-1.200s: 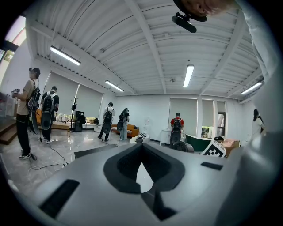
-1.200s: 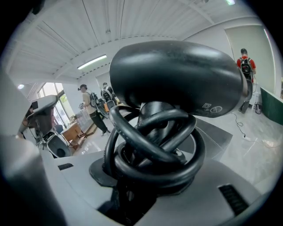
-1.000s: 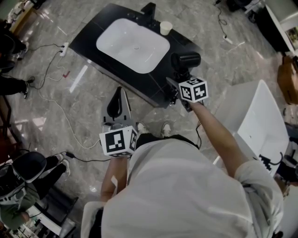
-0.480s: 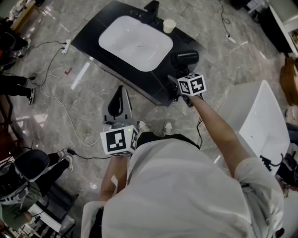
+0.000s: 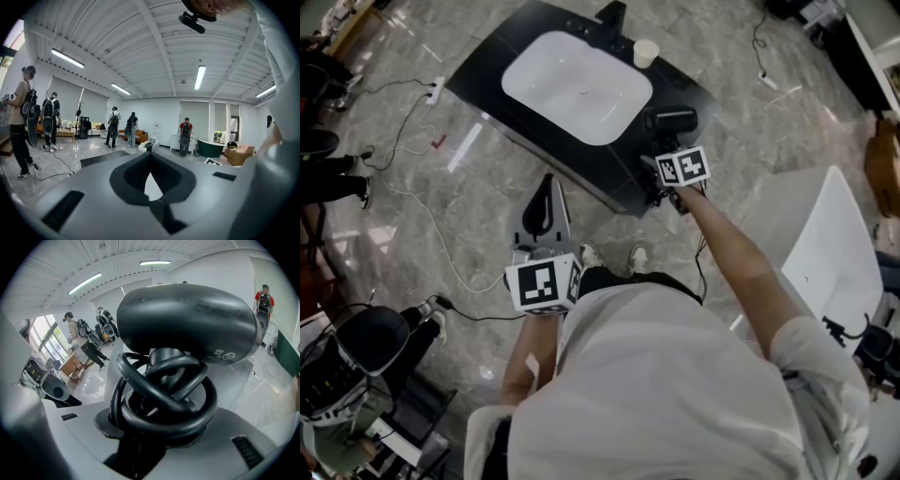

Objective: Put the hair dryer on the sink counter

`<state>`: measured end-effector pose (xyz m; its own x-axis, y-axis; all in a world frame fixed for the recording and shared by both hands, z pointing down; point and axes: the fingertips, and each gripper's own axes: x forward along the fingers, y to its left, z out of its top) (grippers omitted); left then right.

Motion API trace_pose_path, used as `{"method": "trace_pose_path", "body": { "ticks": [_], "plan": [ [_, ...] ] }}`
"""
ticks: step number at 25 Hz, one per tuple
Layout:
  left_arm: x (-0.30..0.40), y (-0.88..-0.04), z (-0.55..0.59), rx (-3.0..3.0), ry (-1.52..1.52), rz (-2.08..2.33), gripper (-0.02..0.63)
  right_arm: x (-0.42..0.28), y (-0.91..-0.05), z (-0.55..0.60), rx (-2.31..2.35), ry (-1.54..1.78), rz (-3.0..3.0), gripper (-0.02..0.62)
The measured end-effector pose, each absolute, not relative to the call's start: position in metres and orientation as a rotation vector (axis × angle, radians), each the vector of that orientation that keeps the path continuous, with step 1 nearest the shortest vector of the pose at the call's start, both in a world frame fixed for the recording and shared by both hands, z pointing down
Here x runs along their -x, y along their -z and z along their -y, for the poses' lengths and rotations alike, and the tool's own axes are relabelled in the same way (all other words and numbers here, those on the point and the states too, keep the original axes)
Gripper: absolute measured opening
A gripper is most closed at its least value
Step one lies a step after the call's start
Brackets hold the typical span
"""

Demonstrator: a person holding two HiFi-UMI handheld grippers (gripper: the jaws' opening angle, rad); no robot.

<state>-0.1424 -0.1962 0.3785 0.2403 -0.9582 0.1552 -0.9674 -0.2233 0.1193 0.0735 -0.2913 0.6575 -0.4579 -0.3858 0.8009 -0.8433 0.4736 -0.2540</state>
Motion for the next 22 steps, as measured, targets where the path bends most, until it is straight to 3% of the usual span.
{"method": "trace_pose_path", "body": {
  "ticks": [22],
  "plan": [
    [0.147,-0.388,0.202,-2.271,-0.094,1.854,0.002,-0.084,-0.699,0.301,-0.957,-0.932,1.885,0.204]
  ]
}}
